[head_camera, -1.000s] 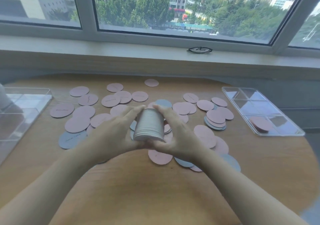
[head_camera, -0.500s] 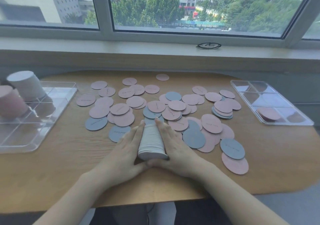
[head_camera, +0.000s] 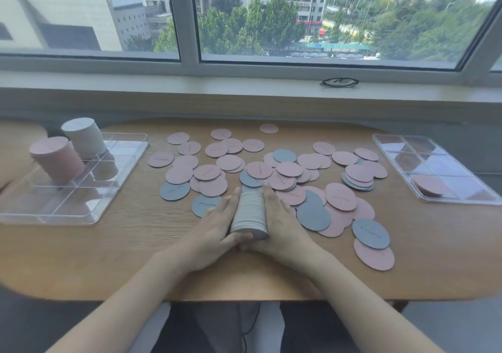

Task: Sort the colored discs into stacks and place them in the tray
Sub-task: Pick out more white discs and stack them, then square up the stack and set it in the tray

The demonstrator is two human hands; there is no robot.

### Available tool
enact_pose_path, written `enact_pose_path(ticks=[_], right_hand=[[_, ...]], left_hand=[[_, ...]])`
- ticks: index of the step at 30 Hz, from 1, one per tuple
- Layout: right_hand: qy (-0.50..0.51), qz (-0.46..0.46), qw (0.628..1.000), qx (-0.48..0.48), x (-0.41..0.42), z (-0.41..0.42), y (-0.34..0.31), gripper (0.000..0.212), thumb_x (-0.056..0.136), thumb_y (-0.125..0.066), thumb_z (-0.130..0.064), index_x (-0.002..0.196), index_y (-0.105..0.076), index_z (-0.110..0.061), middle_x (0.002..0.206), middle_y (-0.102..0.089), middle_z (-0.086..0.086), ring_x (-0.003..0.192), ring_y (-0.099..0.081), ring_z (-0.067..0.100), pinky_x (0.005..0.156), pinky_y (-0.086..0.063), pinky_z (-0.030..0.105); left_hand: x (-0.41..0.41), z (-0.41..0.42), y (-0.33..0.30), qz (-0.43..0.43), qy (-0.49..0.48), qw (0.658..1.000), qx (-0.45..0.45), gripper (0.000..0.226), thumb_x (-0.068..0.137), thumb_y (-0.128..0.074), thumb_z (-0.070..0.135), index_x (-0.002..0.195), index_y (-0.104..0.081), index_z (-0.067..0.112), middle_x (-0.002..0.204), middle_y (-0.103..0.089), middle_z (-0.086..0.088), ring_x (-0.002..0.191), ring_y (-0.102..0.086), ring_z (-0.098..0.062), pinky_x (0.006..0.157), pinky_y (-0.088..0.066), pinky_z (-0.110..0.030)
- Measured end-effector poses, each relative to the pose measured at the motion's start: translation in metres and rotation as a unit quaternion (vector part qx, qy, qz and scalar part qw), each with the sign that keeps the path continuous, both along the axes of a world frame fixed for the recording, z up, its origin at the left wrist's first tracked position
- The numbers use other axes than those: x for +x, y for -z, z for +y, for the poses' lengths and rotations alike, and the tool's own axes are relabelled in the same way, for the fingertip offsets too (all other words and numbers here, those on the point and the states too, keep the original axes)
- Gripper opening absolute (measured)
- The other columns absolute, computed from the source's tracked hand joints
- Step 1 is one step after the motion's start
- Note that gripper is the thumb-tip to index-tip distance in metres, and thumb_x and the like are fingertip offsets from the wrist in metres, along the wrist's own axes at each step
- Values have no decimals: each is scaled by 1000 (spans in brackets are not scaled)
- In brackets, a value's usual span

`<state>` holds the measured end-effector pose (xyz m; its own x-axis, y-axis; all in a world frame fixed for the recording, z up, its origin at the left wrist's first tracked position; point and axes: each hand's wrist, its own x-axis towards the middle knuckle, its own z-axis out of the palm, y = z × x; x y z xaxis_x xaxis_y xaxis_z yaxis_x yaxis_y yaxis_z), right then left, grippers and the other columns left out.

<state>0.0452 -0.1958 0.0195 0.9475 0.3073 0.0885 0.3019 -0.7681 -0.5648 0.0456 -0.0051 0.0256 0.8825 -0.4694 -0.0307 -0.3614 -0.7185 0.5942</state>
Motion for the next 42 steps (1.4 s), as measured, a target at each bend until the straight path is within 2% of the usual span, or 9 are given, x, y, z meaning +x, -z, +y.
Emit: enact_pose_path(ticks=[3,8,12,18,22,24,30,34,42], right_hand=[[6,-1,999,-37,-4,-4,6,139,65,-79,-62,155,16,-17,166,2,-2,151,4,11,123,6,41],[-19,-20,999,-22,-6,-3,11,126,77,-71,-62,156,14,-14,166,4,-1,151,8,11,122,8,39],[-47,-22,999,-18,-4,-8,3,116,80,-71,-59,158,5,-17,164,-5,-5,148,0,5,121,8,33],[-36,-13,989,140,-9,-17,3,90,77,-83,-36,151,-37,-20,146,-46,-9,136,-38,-1,110,-31,15],[-36,-28,979,199,-12,-5,-4,87,72,-85,-37,147,-44,-22,139,-53,-12,131,-49,4,108,-38,23],[-55,-31,982,178,-11,0,-4,87,74,-83,-40,149,-42,-22,142,-51,-14,133,-46,4,110,-38,25],[-97,-4,992,80,-14,4,7,87,89,-69,-34,157,-16,-26,160,-23,-15,144,-14,-11,115,-14,9],[-84,-5,989,118,-12,8,8,83,88,-71,-23,156,-25,-25,159,-28,-15,146,-17,-7,122,-21,29],[-80,-40,935,343,0,90,-31,51,90,-73,-27,137,-55,-34,133,-62,-15,127,-56,13,105,-46,44]], left_hand=[[-1,1,8,-5,-7,1000,0,108,71,-26,94,154,17,39,156,3,27,145,-5,-2,112,-7,-21],[-6,2,14,-18,-11,1000,0,103,65,-10,99,139,33,42,148,22,33,130,25,24,115,5,-18],[-6,4,15,-21,-26,999,-9,102,67,-13,98,144,24,43,154,11,27,141,10,10,118,2,-20],[-11,14,18,-10,-65,993,-101,107,72,-35,93,158,-8,36,160,-24,18,144,-25,-2,121,-22,-34],[-16,27,1,-13,-86,976,-200,93,75,-62,76,151,-37,31,142,-48,18,132,-45,0,113,-36,-29],[-20,38,1,-19,-63,981,-184,87,78,-68,64,151,-36,30,142,-45,19,132,-45,1,110,-33,-18],[-24,49,21,-46,-64,993,-87,104,73,-51,85,157,-14,34,149,-16,38,134,-11,25,105,-15,-2],[-28,51,17,-61,-89,984,-140,88,82,-74,50,155,-30,28,150,-34,27,137,-27,15,112,-25,-10],[-33,96,-22,-86,-222,904,-356,55,77,-77,53,126,-62,32,126,-60,16,109,-67,-5,85,-53,-22]])
